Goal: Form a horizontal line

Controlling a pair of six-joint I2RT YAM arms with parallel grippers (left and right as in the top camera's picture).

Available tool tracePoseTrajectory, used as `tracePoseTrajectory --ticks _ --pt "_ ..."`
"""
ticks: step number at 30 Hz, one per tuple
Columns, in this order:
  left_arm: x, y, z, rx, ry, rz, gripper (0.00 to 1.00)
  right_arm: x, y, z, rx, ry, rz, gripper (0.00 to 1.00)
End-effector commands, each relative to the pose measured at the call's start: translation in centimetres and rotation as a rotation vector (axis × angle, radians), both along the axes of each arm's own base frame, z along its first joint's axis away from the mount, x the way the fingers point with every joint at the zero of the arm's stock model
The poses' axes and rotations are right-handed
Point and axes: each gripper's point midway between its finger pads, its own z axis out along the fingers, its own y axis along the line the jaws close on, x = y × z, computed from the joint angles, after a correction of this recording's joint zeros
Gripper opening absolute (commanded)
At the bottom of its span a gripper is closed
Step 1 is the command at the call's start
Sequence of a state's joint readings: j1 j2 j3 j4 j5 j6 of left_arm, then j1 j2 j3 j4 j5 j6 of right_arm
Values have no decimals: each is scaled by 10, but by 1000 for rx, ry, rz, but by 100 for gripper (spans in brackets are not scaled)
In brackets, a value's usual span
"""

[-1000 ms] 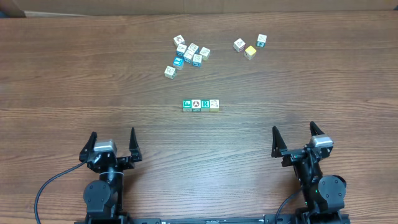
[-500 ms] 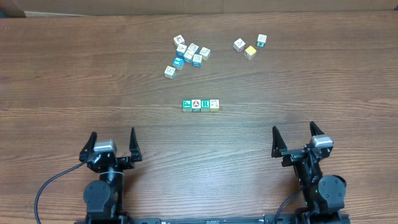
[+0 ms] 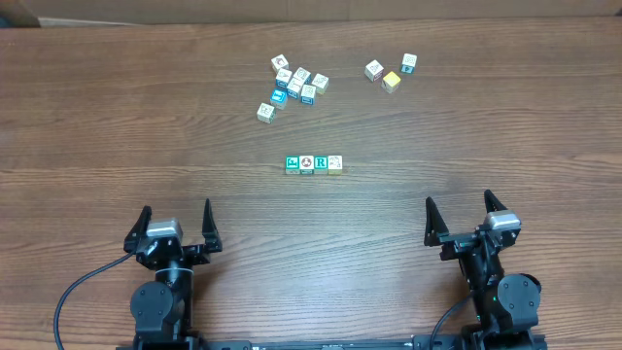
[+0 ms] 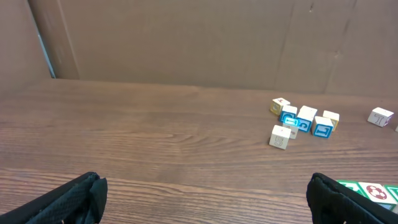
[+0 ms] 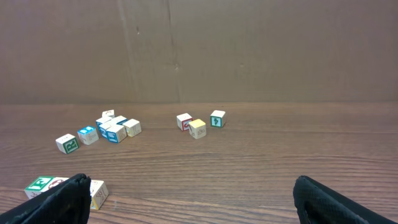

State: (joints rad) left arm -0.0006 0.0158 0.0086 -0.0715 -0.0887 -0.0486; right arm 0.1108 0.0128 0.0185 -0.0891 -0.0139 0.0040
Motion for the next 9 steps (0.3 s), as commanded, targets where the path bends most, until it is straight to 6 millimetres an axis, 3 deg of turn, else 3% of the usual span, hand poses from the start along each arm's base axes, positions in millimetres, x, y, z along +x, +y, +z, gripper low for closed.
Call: tracePoseTrajectory --ticks 1,9 --pt "0 -3 1 11 -8 -14 100 1 -4 -2 -5 -5 -18 100" --pt "0 -3 1 11 -8 -14 100 1 -4 -2 -5 -5 -18 100"
